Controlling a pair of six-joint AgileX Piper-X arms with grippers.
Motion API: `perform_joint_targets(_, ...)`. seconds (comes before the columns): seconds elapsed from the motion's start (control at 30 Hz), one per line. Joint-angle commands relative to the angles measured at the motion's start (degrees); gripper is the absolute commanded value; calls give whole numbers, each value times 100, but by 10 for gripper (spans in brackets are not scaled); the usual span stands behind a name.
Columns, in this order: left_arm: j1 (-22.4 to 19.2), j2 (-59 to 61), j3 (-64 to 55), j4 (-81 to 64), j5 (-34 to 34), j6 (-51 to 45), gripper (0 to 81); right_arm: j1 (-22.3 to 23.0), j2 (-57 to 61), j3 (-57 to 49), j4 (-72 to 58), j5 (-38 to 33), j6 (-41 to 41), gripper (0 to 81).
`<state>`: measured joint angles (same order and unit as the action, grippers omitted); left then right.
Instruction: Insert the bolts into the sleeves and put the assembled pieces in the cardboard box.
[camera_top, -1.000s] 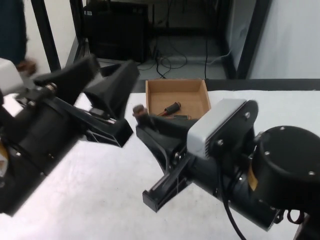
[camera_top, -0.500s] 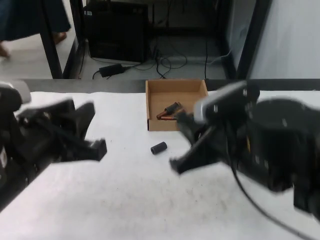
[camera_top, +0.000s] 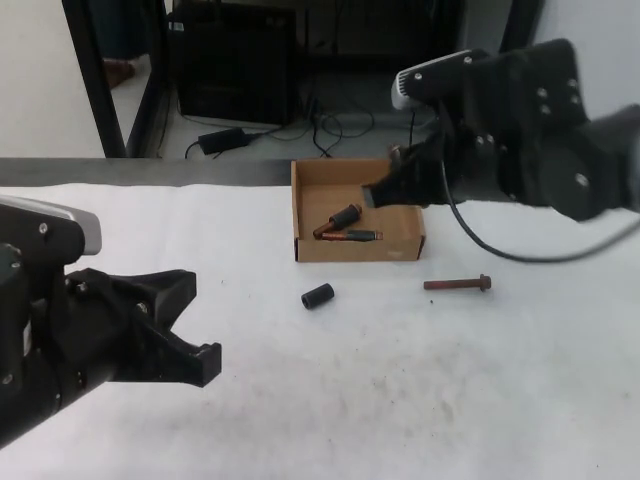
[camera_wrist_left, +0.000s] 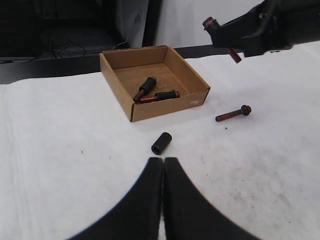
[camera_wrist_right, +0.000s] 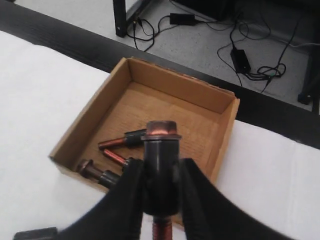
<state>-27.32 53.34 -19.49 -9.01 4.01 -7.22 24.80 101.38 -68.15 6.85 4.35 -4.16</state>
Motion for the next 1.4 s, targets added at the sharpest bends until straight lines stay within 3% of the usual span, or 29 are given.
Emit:
perform_joint_targets(0.0, 23, -18, -9, -21, 43, 1, 6, -156, 487, -619, 123, -84, 8, 3)
perform_joint_targets(0.27, 23, -18, 293, -366, 43, 1, 6, -196, 1540, -1416, 292, -383, 26, 3)
perform_joint_targets(0.7, 23, -18, 330, -537, 43, 1, 6, -470, 2531, -2078, 273, -297, -224, 1)
perform_joint_targets(0.8, 23, -18, 330, -537, 43, 1, 6, -476, 2547, -2110, 173, -309, -268, 101)
perform_joint_targets(0.93, 23, -18, 330, -537, 43, 1, 6, -476, 2547, -2110, 44, -277, -73, 406)
perform_joint_targets(1.0, 23, -18, 330, -537, 43, 1, 6, -476, 2547, -2110, 34, 12, 120, 512)
perform_joint_targets(1.07, 23, -18, 330, -537, 43, 1, 6, -476, 2547, -2110, 22, 249, 113, 543)
perform_joint_targets(1.37, 23, -18, 330, -537, 43, 1, 6, -244, 1985, -2182, 284, 239, 33, 543)
